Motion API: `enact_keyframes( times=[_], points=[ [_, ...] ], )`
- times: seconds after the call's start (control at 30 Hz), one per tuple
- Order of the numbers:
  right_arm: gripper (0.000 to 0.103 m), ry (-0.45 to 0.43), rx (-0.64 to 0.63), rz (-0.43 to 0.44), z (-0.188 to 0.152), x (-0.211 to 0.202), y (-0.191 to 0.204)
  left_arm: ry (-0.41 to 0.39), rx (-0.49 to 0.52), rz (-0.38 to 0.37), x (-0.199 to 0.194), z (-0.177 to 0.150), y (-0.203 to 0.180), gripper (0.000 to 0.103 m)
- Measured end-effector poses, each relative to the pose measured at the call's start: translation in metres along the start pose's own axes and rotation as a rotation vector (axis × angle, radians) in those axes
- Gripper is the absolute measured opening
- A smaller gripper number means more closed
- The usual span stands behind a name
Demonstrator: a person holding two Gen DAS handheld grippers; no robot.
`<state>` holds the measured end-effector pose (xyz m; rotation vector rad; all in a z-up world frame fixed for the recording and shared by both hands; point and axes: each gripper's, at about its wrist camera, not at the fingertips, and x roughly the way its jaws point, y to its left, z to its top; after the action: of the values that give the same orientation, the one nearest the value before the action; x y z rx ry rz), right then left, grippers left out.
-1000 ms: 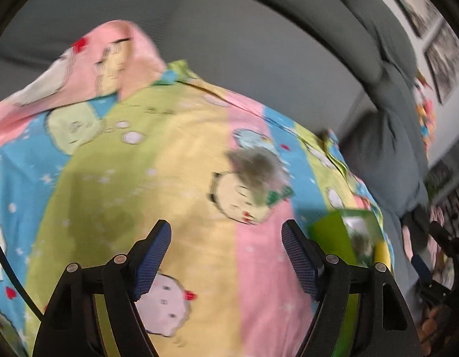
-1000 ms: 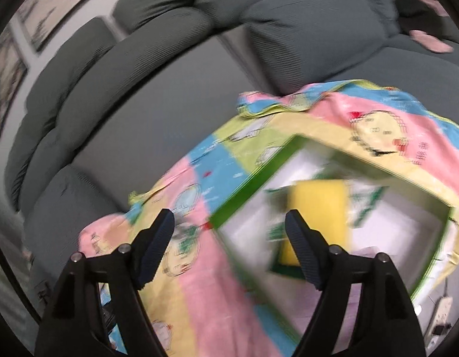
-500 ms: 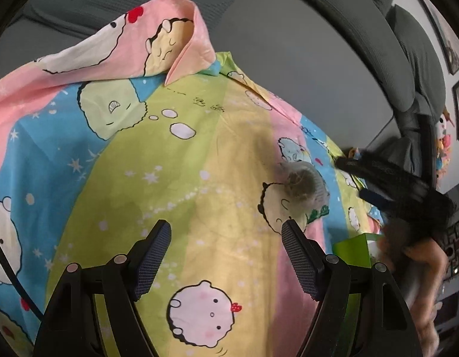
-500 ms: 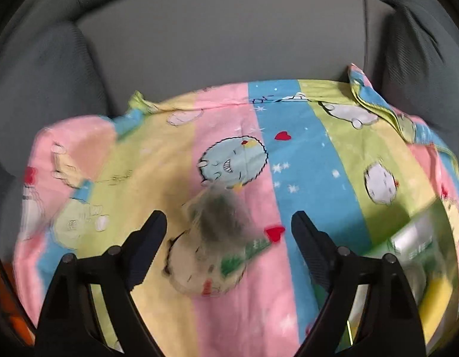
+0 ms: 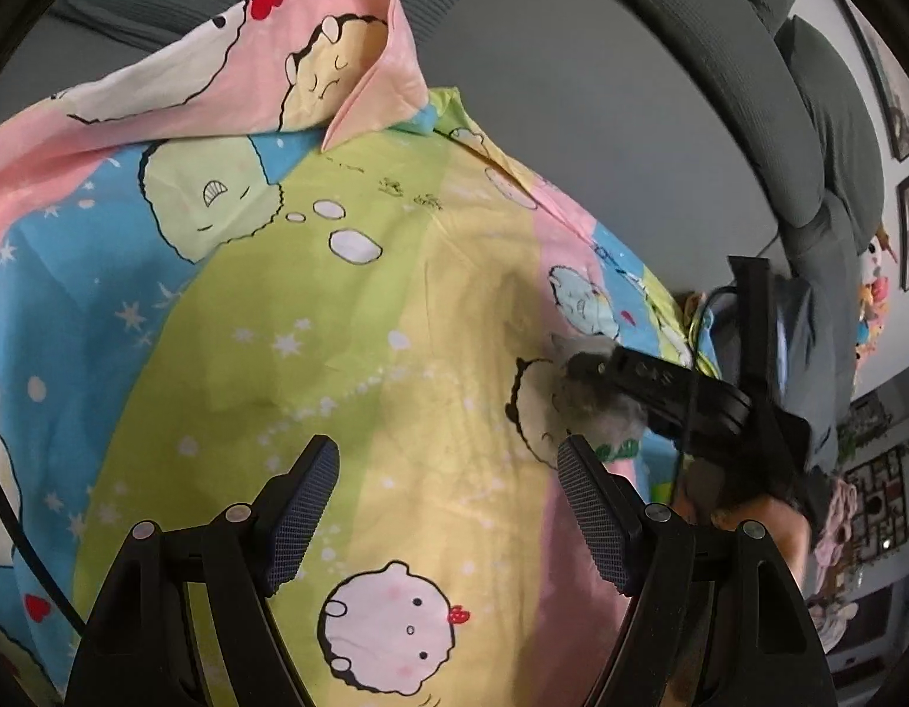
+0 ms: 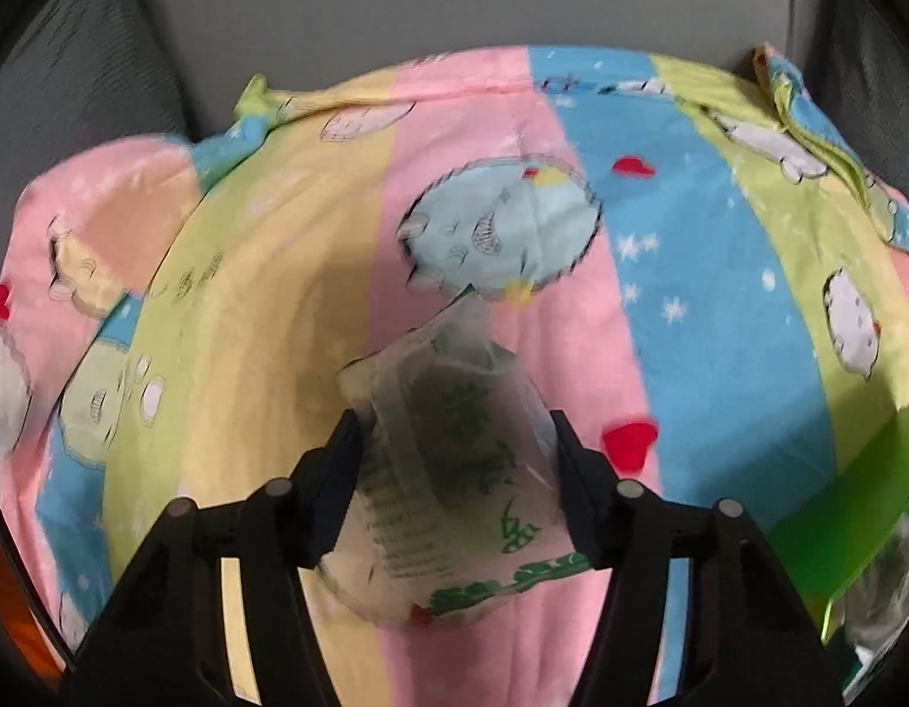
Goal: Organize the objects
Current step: 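Lower the right gripper and close it on the small clear bag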
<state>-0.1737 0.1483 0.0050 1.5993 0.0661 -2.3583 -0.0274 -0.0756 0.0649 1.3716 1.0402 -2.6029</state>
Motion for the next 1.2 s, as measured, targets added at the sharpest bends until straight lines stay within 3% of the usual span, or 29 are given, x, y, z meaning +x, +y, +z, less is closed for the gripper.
enact_keyframes(
  times=[0.1,0.2,0.27,0.47,0.73,0.77,0.83,0.9,1.0,1.1,1.2],
  points=[
    [0.059,0.047,0.000,0.029,-0.019,-0.007,0.006,0.009,-0.006,0.018,0.003,-0.002,0.002,0.077],
    [0.059,0.102,0.075,0.121,-0.046,-0.014,0.006,0.040,-0.024,0.000,0.006,-0.003,0.006,0.077],
    [0.060,0.110,0.109,0.134,-0.066,-0.022,0.004,0.053,-0.026,-0.006,0.007,-0.004,0.008,0.077],
    [0.071,0.128,0.196,0.257,-0.113,-0.039,-0.005,0.089,-0.012,-0.003,0.010,-0.011,0.006,0.077],
    [0.074,-0.081,0.283,0.365,-0.115,-0.086,-0.037,0.151,0.055,-0.010,0.017,-0.022,-0.011,0.077],
    [0.071,-0.088,0.289,0.380,-0.114,-0.086,-0.040,0.169,0.070,-0.021,0.019,-0.024,-0.015,0.077],
    [0.045,-0.069,0.298,0.387,-0.114,-0.082,-0.044,0.196,0.096,-0.039,0.020,-0.029,-0.022,0.077],
    [0.034,-0.037,0.314,0.391,-0.114,-0.075,-0.050,0.222,0.122,-0.062,0.022,-0.034,-0.030,0.077],
    [0.036,-0.029,0.317,0.400,-0.115,-0.072,-0.052,0.256,0.170,-0.070,0.025,-0.042,-0.042,0.077],
    [0.064,0.000,0.310,0.422,-0.116,-0.070,-0.052,0.284,0.190,-0.051,0.033,-0.050,-0.051,0.077],
    [0.065,0.005,0.293,0.416,-0.116,-0.068,-0.049,0.312,0.213,-0.047,0.039,-0.058,-0.059,0.077]
  ],
)
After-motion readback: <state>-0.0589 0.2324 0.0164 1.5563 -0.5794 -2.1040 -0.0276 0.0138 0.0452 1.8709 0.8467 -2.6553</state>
